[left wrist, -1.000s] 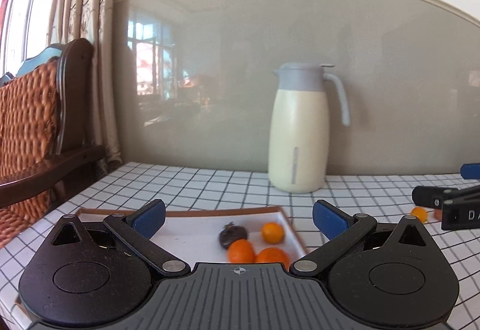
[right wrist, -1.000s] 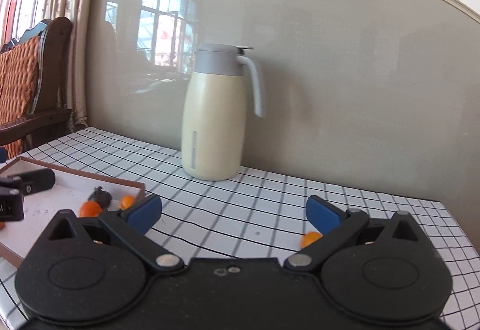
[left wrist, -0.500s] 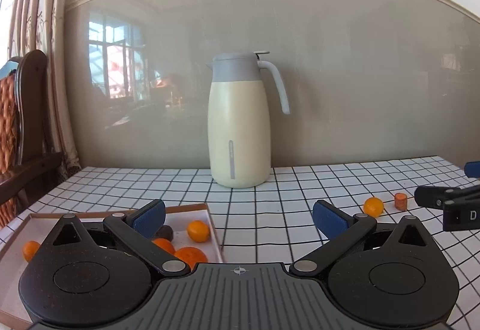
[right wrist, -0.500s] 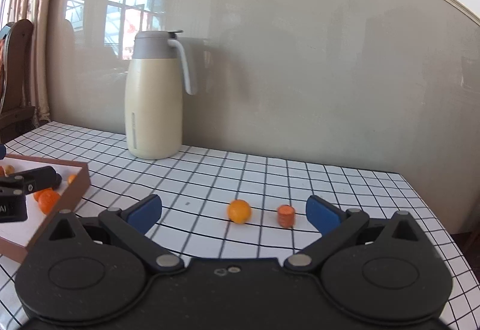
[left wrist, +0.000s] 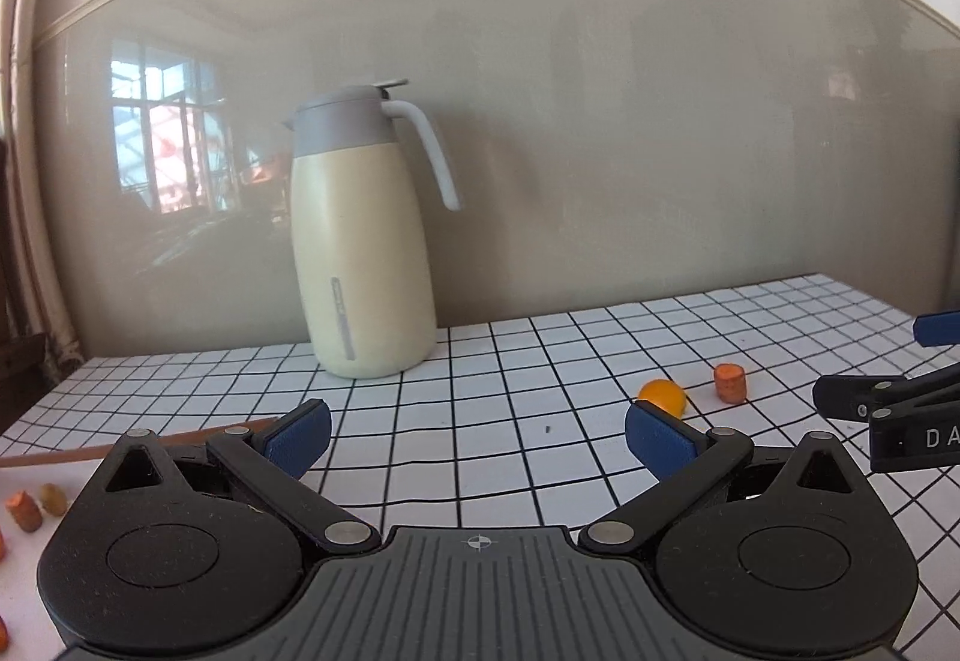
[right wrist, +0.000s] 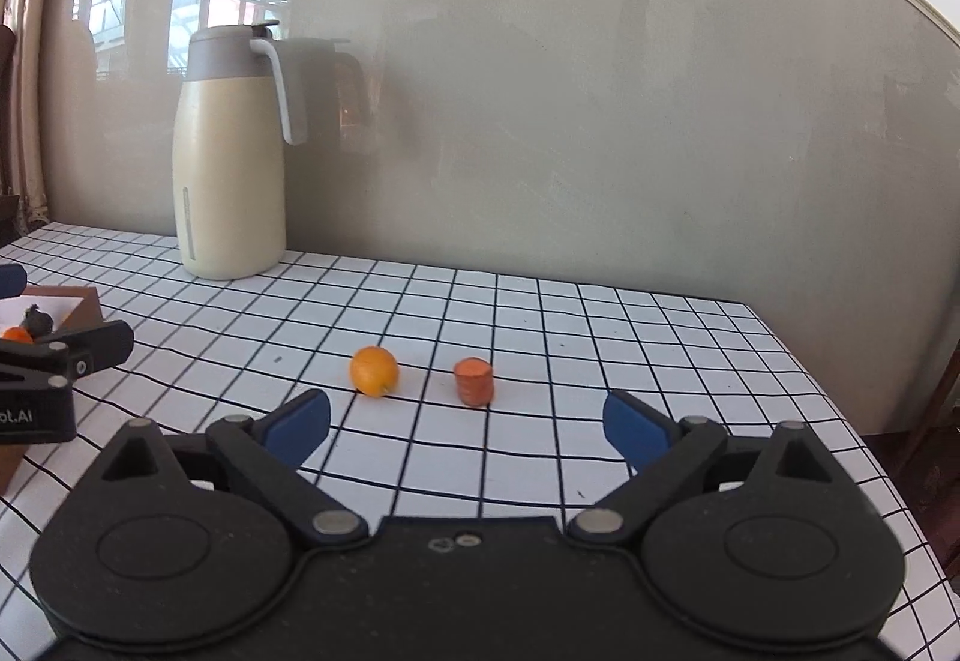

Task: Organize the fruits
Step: 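Move both tools back toward the kumquat and carrot piece on the table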

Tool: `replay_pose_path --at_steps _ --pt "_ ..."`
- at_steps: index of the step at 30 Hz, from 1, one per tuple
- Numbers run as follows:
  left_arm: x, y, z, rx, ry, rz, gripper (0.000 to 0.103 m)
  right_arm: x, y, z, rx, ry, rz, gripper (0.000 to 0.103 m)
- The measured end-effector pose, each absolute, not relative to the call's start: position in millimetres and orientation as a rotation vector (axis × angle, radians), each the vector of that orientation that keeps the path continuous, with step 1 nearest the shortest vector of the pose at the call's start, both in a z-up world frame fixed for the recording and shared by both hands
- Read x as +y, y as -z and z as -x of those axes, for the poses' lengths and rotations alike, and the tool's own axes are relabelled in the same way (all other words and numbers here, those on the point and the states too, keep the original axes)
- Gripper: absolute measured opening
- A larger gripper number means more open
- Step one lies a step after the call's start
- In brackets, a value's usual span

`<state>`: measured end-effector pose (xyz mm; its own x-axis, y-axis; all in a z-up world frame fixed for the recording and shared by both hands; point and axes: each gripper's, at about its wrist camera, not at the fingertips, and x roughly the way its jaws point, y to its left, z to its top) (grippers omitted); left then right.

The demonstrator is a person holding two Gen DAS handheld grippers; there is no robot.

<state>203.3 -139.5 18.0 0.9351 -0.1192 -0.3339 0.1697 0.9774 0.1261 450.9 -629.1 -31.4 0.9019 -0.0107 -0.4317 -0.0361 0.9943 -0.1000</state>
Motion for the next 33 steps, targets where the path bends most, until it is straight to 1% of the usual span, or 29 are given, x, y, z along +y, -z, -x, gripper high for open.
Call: replay_pose_path --at_steps 4,6,12,14,17,18,22,27,33 --pt "-153 -8 -216 0.340 0.168 -0.164 0.103 -639 39 -465 0.466 0.003 0.094 0.083" --pt "-157 -4 -221 0.349 0.168 -0.163 0.103 -641 44 -475 0.485 0.004 0.101 0.076" --pt "-162 6 -244 0.374 0.154 -0.168 0.103 -641 57 -498 0.503 0.001 0.096 0.073" --pt "-163 11 -252 0.381 0.145 -0.167 0.103 -640 59 -509 0.516 -0.008 0.102 0.070" --pt "-163 16 -263 0.400 0.138 -0.161 0.103 -637 65 -525 0.529 -0.005 0.109 0.069" --pt "-162 17 -267 0.397 0.131 -0.159 0.103 -637 67 -531 0.538 -0.005 0.108 0.066" --pt "-158 24 -280 0.420 0.122 -0.132 0.103 -640 71 -545 0.555 -0.003 0.082 0.064" --pt "-161 29 -286 0.433 0.129 -0.112 0.103 -642 83 -563 0.596 0.001 0.075 0.053" --pt "-178 31 -293 0.442 0.149 -0.128 0.103 -644 95 -577 0.617 0.005 0.079 0.053"
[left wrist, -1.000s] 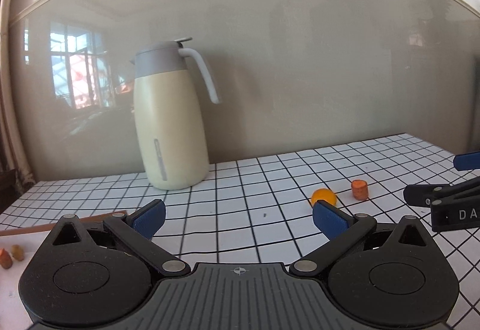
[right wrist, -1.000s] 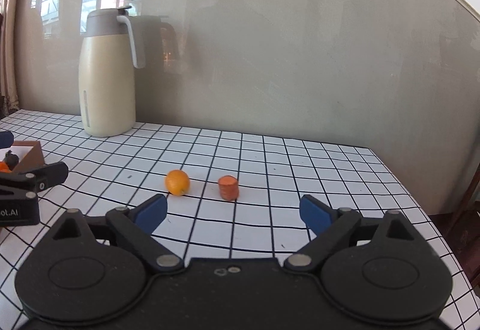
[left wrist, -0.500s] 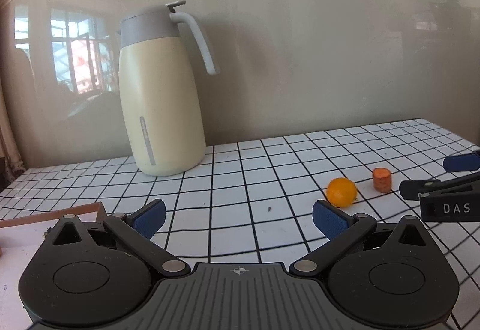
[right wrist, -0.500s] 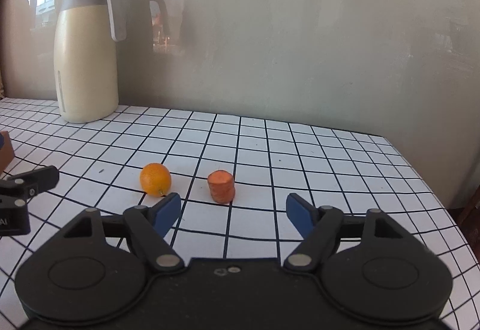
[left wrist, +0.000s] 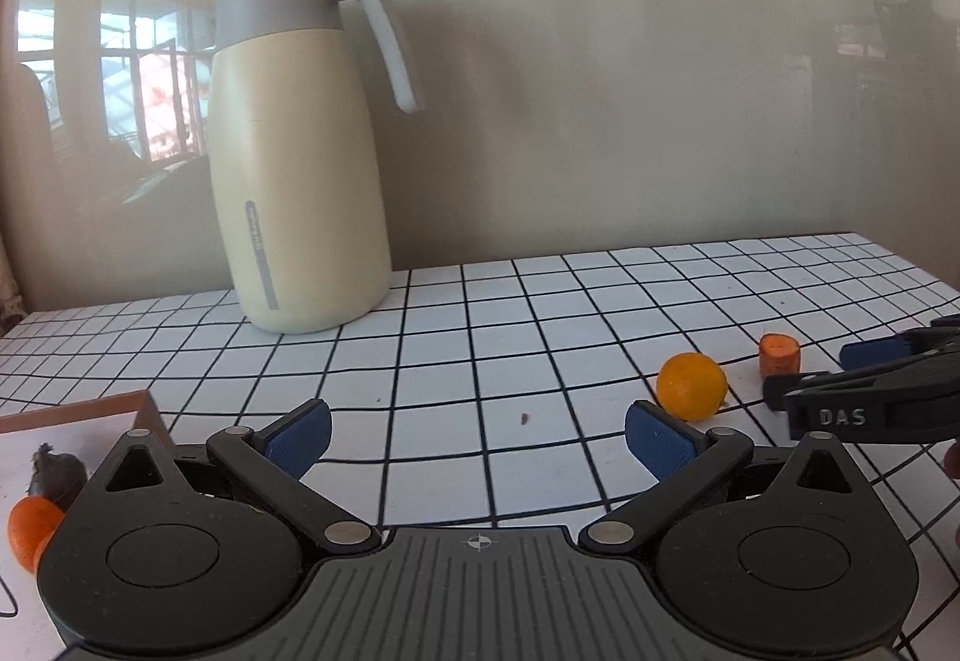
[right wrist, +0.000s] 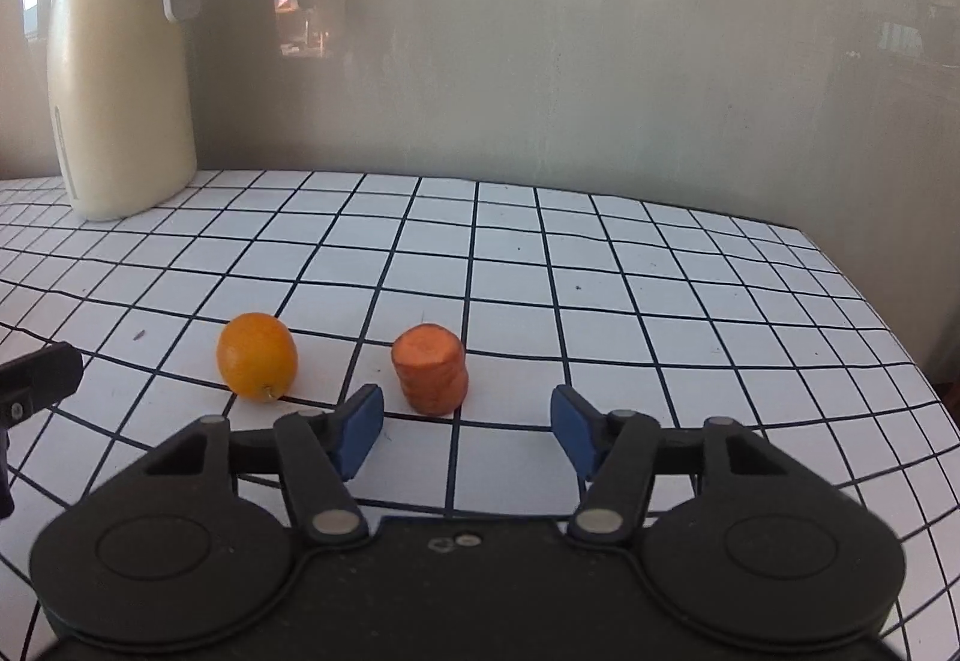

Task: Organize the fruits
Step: 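Move both tools back toward the kumquat and carrot piece on the table, then grasp the kumquat with the left gripper while the right gripper grasps the carrot piece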

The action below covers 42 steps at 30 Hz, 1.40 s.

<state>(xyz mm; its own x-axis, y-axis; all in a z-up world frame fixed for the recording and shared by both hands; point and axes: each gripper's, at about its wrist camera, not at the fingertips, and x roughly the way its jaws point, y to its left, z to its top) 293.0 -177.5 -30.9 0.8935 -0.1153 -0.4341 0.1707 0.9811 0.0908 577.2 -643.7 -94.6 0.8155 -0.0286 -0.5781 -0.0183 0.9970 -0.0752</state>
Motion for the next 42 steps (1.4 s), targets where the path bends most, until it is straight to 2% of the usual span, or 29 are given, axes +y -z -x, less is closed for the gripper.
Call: replay_pose_path --at_steps 5,8,20,21,22,24,26,30,34,35,36,37,38,40,41,42 --pt "-193 31 -297 0.438 0.155 -0.124 0.103 -656 100 -585 0.632 0.022 0.063 0.053" --pt "-206 34 -303 0.464 0.176 -0.125 0.103 -667 99 -582 0.631 0.046 0.048 0.048" --pt "-269 38 -324 0.521 0.239 -0.216 0.103 -707 96 -569 0.639 0.094 0.017 0.047" --pt "-274 38 -325 0.525 0.243 -0.229 0.098 -708 96 -569 0.640 0.094 0.010 0.046" --pt "-277 39 -326 0.532 0.244 -0.243 0.085 -709 96 -570 0.640 0.089 0.005 0.046" --pt "-282 41 -329 0.558 0.240 -0.264 0.078 -708 96 -570 0.638 0.086 0.009 0.042" --pt "-282 42 -332 0.577 0.239 -0.262 0.077 -707 95 -570 0.631 0.074 0.005 0.038" --pt "-277 41 -335 0.593 0.225 -0.228 0.076 -705 95 -575 0.627 0.065 0.008 0.038" --pt "-278 41 -334 0.592 0.227 -0.227 0.075 -704 96 -582 0.632 0.058 0.004 0.042" --pt "-279 41 -334 0.591 0.228 -0.228 0.074 -703 95 -583 0.623 0.059 0.007 0.046" --pt "-279 41 -335 0.591 0.232 -0.228 0.072 -701 94 -583 0.613 0.062 0.014 0.057" --pt "-279 41 -335 0.591 0.235 -0.226 0.071 -699 94 -584 0.606 0.063 0.025 0.063" --pt "-280 40 -335 0.590 0.237 -0.225 0.069 -698 94 -585 0.600 0.062 0.032 0.064" --pt "-280 41 -338 0.588 0.242 -0.226 0.057 -699 95 -589 0.611 0.052 0.008 0.044" --pt "-281 41 -338 0.587 0.251 -0.227 0.054 -700 96 -591 0.629 0.048 -0.004 0.028" --pt "-282 41 -337 0.585 0.266 -0.229 0.043 -701 96 -589 0.628 0.046 -0.006 0.019"
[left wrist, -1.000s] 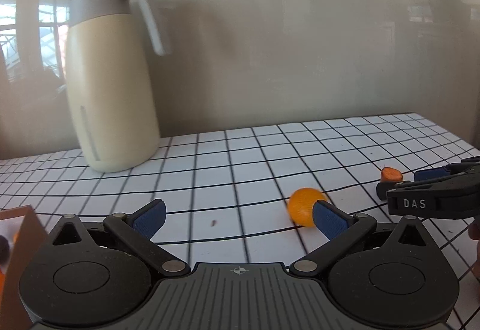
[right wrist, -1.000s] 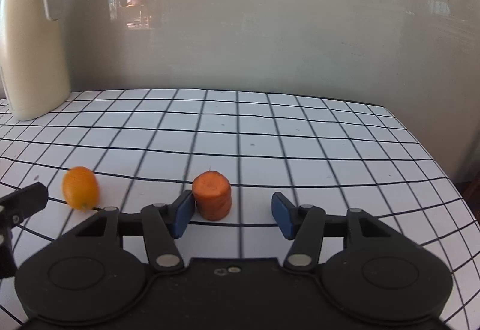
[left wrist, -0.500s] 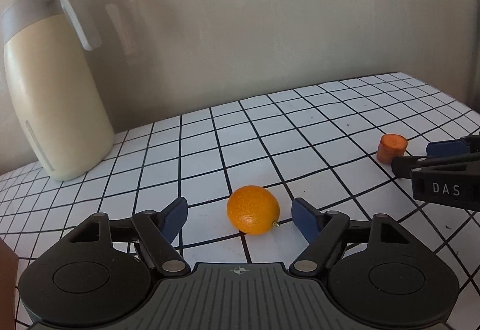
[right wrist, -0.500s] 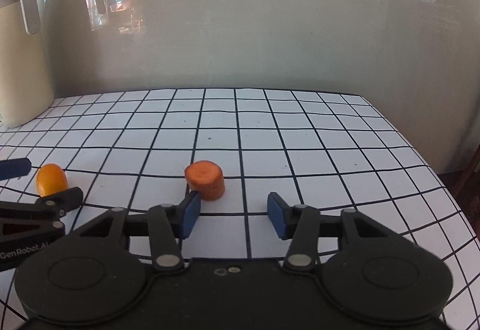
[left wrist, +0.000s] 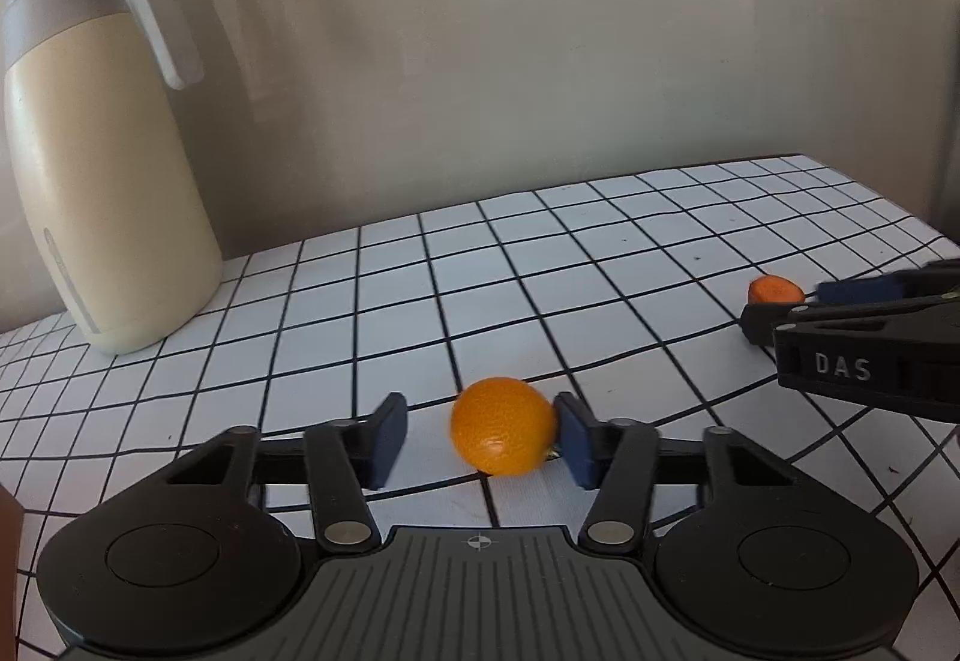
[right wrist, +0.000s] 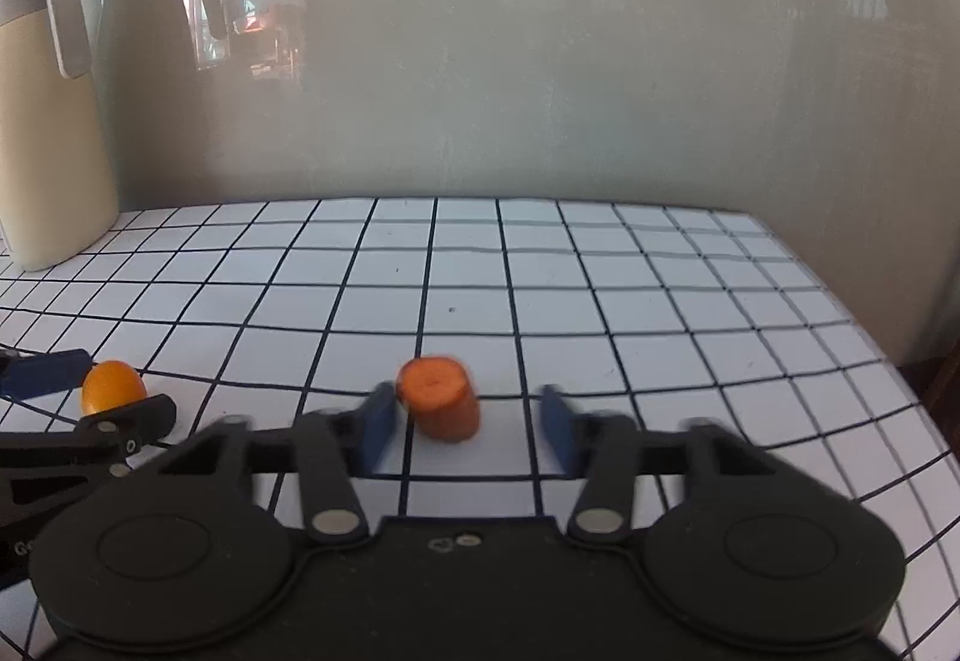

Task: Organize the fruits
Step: 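Grasp the kumquat with the left gripper while the right gripper grasps the carrot piece, then carry the kumquat and carrot piece over the white tray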

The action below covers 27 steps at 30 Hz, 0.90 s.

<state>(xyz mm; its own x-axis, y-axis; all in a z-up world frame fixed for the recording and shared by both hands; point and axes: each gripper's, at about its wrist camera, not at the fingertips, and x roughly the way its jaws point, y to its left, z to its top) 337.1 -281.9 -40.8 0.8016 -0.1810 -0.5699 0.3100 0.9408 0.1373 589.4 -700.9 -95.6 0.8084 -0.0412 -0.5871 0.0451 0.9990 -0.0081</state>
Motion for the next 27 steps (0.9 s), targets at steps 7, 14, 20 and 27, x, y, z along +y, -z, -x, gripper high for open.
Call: replay_pose_path --at_steps 7,14,20,27 --pt "-281 41 -333 0.574 0.282 -0.216 0.036 -707 95 -573 0.629 0.048 -0.025 0.016" --pt "-277 40 -307 0.533 0.288 -0.207 0.036 -709 91 -548 0.630 0.044 -0.015 0.016" --pt "-261 37 -279 0.506 0.289 -0.200 0.036 -702 76 -521 0.593 0.038 0.002 0.016" --pt "-238 23 -238 0.472 0.300 -0.191 0.036 -689 52 -481 0.533 0.030 0.007 0.016"
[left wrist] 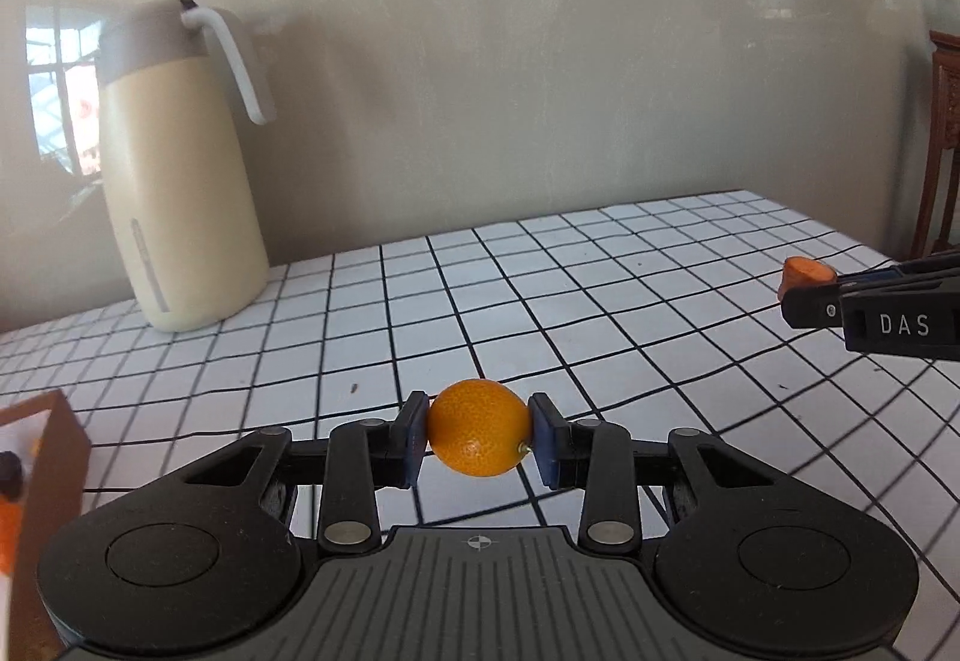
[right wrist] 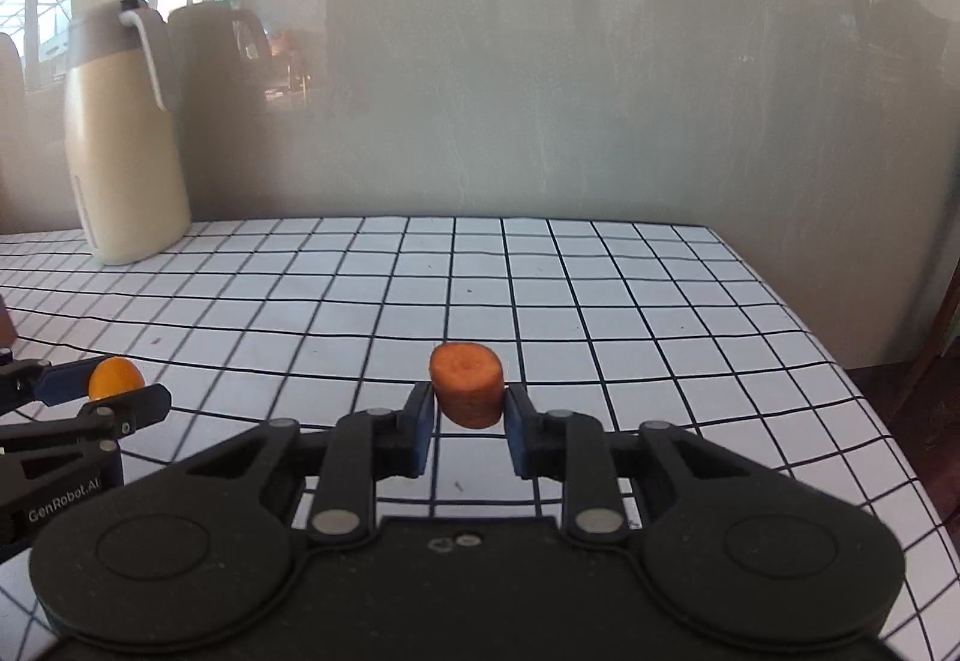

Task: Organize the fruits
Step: 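Carry the kumquat and carrot piece over the white tray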

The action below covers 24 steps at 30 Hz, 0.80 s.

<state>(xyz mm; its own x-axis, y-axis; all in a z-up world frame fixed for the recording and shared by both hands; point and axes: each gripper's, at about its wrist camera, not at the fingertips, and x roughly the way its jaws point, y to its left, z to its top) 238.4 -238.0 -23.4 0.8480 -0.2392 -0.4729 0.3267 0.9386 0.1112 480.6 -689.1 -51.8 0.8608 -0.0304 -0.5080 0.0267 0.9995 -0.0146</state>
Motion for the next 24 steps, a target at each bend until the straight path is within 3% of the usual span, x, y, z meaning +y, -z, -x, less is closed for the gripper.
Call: replay_pose_path --at_steps 24 --pt "-65 -46 -139 0.333 0.106 -0.156 0.036 -538 -8 -411 0.403 -0.249 0.089 0.016"
